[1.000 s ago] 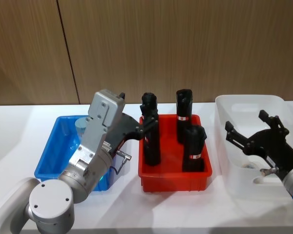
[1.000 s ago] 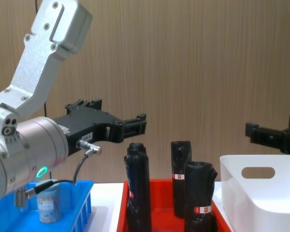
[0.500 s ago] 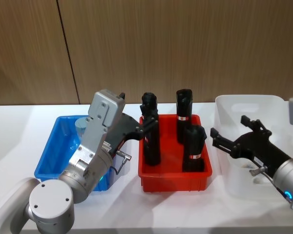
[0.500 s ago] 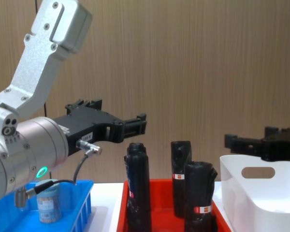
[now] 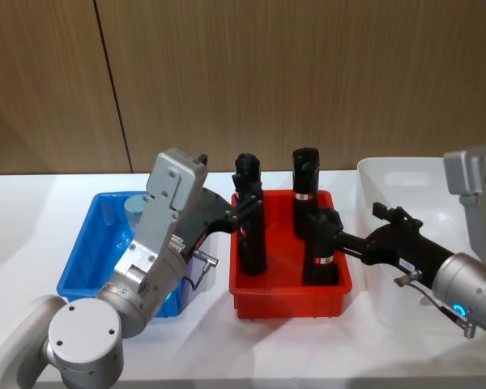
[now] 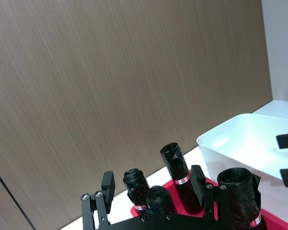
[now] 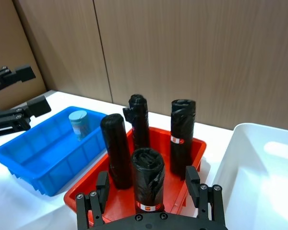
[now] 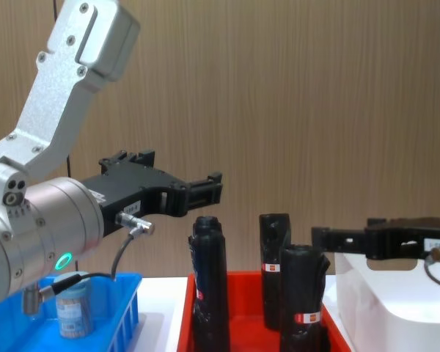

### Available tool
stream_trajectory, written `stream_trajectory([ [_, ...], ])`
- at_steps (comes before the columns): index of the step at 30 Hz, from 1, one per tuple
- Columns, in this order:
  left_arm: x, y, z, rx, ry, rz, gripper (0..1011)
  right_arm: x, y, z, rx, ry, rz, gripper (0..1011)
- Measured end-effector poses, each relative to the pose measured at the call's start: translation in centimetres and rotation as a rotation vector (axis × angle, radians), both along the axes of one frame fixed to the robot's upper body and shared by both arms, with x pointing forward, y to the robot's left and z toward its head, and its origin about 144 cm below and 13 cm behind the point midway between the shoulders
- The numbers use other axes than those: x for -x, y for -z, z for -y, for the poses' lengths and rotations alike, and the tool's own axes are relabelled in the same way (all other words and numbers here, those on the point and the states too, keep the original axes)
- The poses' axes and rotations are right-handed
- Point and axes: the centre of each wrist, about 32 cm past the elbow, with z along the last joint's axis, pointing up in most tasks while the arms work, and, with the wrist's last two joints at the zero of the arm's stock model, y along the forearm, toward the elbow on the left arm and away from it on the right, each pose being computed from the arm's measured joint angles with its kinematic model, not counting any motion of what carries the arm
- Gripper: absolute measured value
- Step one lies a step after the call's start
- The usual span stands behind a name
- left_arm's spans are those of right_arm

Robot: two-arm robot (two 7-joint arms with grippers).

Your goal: Pick the cotton swabs from the blue box and place them into the white box.

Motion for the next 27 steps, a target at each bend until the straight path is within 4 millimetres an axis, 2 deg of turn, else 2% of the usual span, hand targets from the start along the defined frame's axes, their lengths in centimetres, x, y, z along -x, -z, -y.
stream_trajectory([
  [16, 0.0, 0.0, 0.0, 0.0, 0.0, 0.0, 1004, -2.4, 0.5, -1.3, 0.037, -0.073, -0.093, 1002],
  [27, 0.0, 0.0, 0.0, 0.0, 0.0, 0.0, 1004, -3.7, 0.8, -1.9, 0.054, -0.063, -0.111, 1001],
])
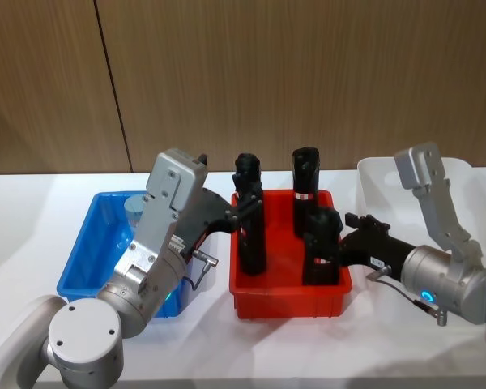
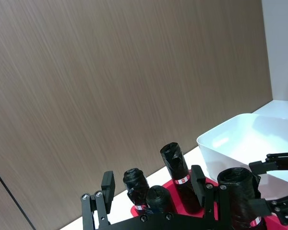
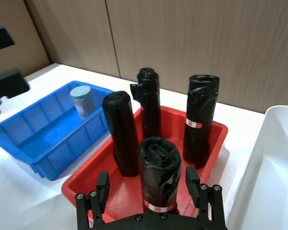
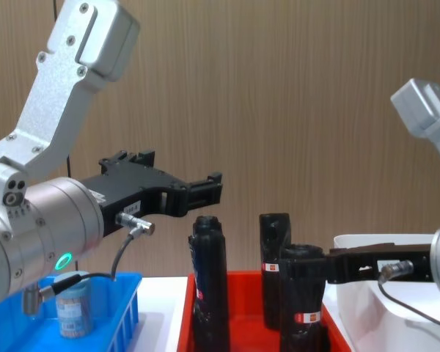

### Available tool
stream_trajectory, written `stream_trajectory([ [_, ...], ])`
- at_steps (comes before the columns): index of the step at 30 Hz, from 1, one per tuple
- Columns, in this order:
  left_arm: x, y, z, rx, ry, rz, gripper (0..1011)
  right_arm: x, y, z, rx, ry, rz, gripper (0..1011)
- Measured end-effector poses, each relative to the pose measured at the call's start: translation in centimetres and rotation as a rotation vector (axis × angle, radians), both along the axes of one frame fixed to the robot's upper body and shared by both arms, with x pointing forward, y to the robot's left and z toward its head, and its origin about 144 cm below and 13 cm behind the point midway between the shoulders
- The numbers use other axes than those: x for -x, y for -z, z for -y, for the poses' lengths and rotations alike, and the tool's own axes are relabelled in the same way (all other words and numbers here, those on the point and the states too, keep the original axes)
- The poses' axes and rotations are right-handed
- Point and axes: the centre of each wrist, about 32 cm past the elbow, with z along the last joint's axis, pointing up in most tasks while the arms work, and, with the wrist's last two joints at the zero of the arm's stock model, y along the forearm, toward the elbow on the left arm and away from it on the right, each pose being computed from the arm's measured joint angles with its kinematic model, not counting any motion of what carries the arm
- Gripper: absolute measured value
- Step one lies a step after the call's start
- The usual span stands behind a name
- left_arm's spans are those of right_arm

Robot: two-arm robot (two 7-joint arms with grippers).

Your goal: Pick the cotton swabs from the blue box and place them into the white box.

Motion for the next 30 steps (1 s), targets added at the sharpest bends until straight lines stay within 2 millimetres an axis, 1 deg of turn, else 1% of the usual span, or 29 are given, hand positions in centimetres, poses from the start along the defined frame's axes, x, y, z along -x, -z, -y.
stream_trajectory([
  [12, 0.0, 0.0, 0.0, 0.0, 0.0, 0.0, 1004, -1.3, 0.3, -0.3, 0.02, 0.039, 0.005, 1002],
  [30, 0.0, 0.0, 0.0, 0.0, 0.0, 0.0, 1004, -2.3, 0.9, -1.3, 0.045, 0.04, -0.014, 1001],
])
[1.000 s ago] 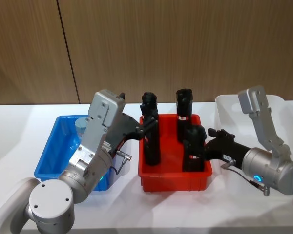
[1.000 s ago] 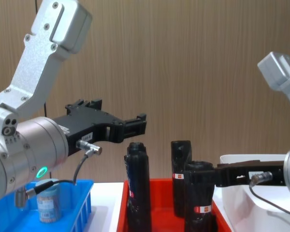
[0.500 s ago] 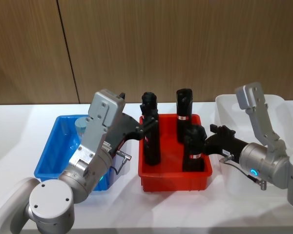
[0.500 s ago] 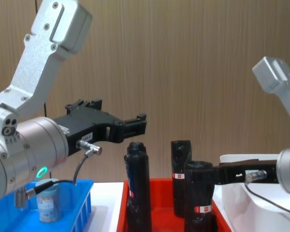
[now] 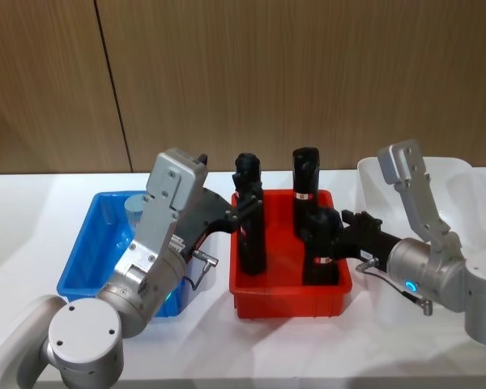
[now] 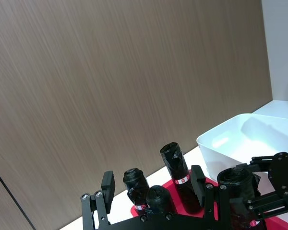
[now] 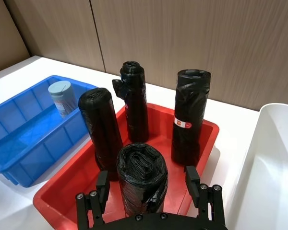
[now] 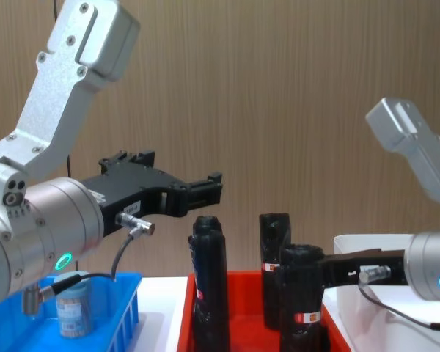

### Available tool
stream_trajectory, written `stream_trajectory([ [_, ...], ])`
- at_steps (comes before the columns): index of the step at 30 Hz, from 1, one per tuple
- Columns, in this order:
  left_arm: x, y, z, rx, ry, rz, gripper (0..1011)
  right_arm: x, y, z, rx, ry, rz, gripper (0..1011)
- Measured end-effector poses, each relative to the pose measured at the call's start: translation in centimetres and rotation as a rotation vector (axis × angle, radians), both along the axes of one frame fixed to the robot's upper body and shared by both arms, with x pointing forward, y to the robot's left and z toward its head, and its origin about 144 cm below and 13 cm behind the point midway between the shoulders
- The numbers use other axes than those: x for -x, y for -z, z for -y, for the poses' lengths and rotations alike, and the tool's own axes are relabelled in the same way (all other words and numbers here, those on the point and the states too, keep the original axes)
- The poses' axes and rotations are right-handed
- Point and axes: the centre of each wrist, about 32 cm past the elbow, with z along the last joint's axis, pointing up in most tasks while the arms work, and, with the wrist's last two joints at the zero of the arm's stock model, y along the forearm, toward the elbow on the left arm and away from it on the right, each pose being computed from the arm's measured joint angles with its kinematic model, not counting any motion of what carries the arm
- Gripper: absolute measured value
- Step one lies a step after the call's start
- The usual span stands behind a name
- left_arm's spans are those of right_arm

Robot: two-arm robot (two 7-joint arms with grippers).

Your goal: Pick the cotton swabs from the blue box and place them into the white box.

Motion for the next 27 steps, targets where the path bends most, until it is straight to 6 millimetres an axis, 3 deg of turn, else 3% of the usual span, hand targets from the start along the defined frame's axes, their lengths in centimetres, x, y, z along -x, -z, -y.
stream_trajectory([
  [5, 0.0, 0.0, 0.0, 0.0, 0.0, 0.0, 1004, -0.21, 0.14, -0.23, 0.005, 0.002, -0.005, 972],
  [9, 0.0, 0.0, 0.0, 0.0, 0.0, 0.0, 1004, -0.38, 0.23, -0.38, 0.006, 0.004, -0.008, 890],
  [21, 0.0, 0.0, 0.0, 0.0, 0.0, 0.0, 1004, -0.55, 0.07, -0.51, -0.003, 0.008, -0.004, 512],
  [27, 0.0, 0.0, 0.0, 0.0, 0.0, 0.0, 1004, -0.51, -0.35, -0.49, -0.012, 0.009, 0.009, 456],
])
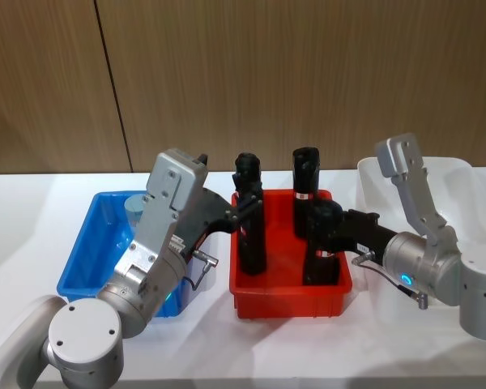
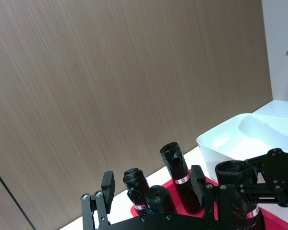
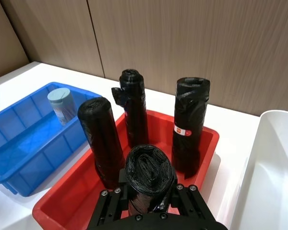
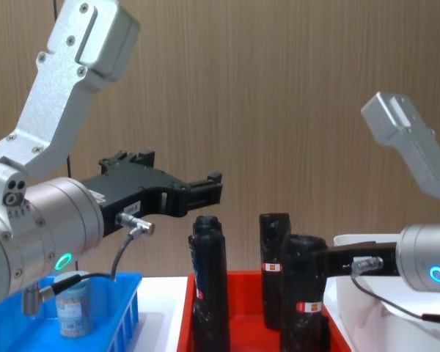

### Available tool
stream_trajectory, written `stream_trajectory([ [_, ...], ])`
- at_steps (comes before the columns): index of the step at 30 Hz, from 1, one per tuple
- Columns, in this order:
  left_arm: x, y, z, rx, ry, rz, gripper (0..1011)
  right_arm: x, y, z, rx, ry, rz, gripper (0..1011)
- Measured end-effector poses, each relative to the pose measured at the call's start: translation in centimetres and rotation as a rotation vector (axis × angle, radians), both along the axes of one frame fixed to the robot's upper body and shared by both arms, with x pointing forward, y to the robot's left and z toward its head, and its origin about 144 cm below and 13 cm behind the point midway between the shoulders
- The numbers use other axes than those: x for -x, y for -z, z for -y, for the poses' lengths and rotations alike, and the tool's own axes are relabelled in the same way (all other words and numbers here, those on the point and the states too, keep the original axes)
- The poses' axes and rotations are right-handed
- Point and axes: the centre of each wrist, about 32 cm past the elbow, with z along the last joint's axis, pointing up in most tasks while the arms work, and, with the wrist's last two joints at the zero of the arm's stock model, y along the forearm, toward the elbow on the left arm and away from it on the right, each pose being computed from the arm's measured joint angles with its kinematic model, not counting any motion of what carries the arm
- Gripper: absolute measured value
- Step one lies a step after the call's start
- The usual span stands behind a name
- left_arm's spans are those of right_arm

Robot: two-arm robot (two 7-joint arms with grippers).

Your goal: Pick the cotton swabs from the blue box and place them into the white box.

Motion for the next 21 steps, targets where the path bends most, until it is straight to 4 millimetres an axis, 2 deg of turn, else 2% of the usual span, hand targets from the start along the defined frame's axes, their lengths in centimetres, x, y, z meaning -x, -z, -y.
stream_trajectory([
  [9, 0.0, 0.0, 0.0, 0.0, 0.0, 0.0, 1004, 0.3, -1.2, 0.3, -0.019, 0.008, 0.041, 396],
  [21, 0.0, 0.0, 0.0, 0.0, 0.0, 0.0, 1004, 0.7, -4.1, 1.4, -0.053, 0.032, 0.123, 360],
])
